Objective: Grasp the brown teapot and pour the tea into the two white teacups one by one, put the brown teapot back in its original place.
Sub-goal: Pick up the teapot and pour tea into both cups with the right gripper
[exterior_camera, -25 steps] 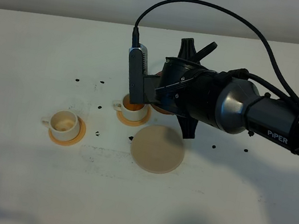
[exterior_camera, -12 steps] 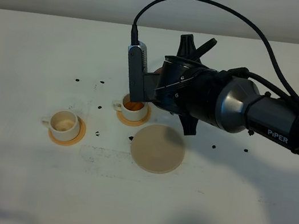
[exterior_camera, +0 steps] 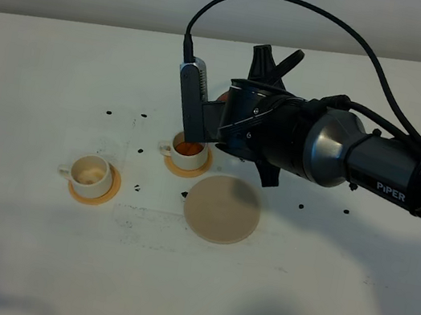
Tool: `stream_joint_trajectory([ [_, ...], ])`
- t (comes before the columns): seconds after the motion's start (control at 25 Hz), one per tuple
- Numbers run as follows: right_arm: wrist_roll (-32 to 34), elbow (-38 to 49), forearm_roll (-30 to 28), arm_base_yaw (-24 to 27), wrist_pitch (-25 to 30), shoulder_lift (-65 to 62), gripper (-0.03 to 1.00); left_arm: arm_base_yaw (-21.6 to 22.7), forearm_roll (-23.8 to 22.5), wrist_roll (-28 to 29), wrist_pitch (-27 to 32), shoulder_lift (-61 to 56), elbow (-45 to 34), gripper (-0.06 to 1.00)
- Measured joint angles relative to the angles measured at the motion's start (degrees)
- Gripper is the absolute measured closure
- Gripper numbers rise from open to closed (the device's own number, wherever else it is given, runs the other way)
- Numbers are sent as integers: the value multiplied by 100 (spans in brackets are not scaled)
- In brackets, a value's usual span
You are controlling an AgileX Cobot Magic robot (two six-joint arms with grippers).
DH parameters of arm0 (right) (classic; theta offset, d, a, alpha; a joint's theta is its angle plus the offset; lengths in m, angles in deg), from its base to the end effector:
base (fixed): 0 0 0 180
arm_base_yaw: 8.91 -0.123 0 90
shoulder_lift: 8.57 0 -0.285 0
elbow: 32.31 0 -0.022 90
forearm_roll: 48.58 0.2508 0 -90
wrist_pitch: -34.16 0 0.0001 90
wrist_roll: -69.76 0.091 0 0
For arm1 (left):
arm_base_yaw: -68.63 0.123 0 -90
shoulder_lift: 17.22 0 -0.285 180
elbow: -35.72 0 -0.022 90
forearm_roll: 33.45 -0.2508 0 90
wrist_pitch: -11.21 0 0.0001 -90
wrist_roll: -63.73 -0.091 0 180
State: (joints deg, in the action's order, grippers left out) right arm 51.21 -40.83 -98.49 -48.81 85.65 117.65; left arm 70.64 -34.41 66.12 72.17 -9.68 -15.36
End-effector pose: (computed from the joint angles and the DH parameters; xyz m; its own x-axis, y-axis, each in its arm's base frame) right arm 0.3644 0.2336 0.1889 -0.1316 -0.9657 0.2237 -0.7676 -0.0436 -0.6394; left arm -0.0008 0.0013 0.2648 -0.4914 -0.0508 -0.8694 -0.0643 0.9977 -0.0220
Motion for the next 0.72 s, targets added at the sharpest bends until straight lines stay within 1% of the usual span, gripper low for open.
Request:
stream_joint_trajectory([
  [0.72,-62,0,-177,-21,0,0,88,0,0,-6,0,0,0,64],
])
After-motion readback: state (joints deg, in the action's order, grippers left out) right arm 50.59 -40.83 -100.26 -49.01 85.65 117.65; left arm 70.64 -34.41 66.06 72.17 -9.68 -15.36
